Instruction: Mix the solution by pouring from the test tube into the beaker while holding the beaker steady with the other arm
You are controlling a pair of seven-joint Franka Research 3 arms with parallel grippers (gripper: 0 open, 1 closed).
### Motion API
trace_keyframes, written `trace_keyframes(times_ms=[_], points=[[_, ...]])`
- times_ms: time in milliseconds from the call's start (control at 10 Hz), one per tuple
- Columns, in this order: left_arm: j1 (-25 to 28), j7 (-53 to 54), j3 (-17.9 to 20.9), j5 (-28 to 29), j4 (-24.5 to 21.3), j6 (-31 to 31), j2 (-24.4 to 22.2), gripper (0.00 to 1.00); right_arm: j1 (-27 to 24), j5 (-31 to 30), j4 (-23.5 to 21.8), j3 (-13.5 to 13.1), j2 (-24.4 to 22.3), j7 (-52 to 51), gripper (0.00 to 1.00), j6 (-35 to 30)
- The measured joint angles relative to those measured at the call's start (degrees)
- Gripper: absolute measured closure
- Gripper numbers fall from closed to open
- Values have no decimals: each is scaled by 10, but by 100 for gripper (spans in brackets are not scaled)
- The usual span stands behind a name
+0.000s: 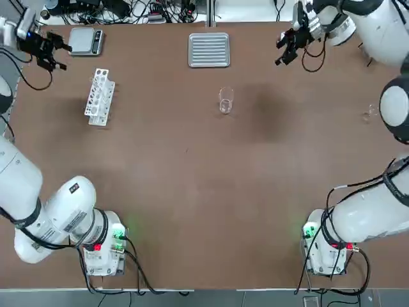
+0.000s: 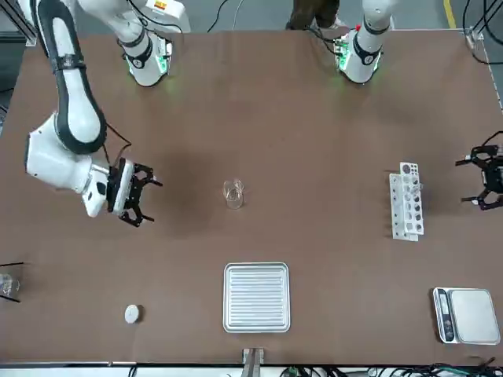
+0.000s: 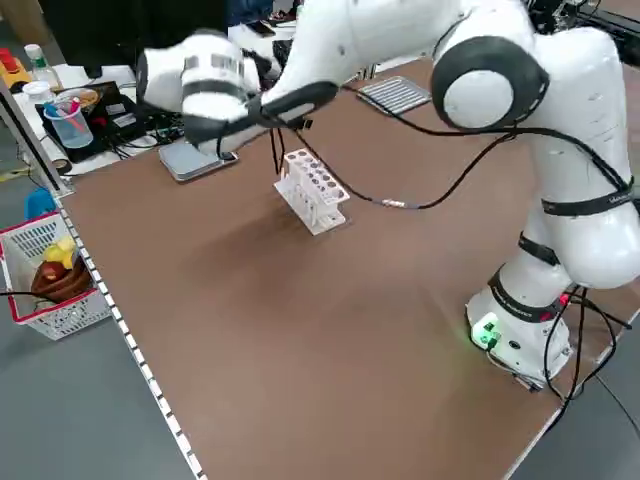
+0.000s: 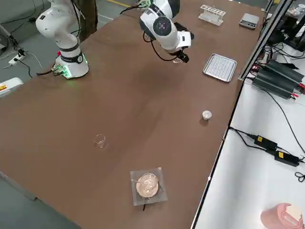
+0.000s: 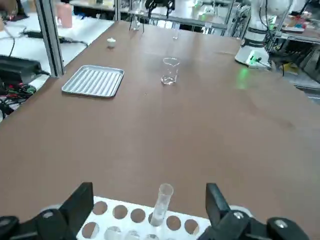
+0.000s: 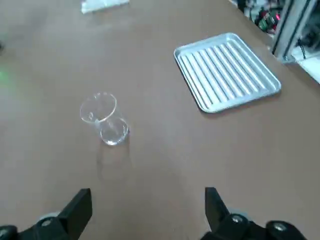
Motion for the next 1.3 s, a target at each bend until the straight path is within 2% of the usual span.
trace_keyframes(times_ms=[100, 300, 400, 600, 800, 1100, 1300], points=[[0, 42, 0, -4, 0, 0, 24, 1, 8, 58, -8, 0, 22, -62, 0, 5], [-1, 101, -1, -7, 0, -1, 62, 1, 14, 109, -13, 0, 57, -136, 0, 22], [-1, 112, -1, -11, 0, -2, 81, 1, 15, 135, -15, 1, 72, -169, 0, 21], [-1, 125, -2, -23, 0, -3, 110, 4, 17, 237, -23, 13, 110, -269, 0, 16], [-2, 126, -5, -68, 0, -7, 134, 9, 18, 312, -29, 27, 149, -343, 0, 0], [-1, 160, -7, -82, 1, -13, 153, 11, 20, 360, -29, 37, 184, -377, 0, -29], [0, 176, -6, -82, 1, -18, 158, 17, 32, 377, -29, 39, 197, -400, 0, -28]])
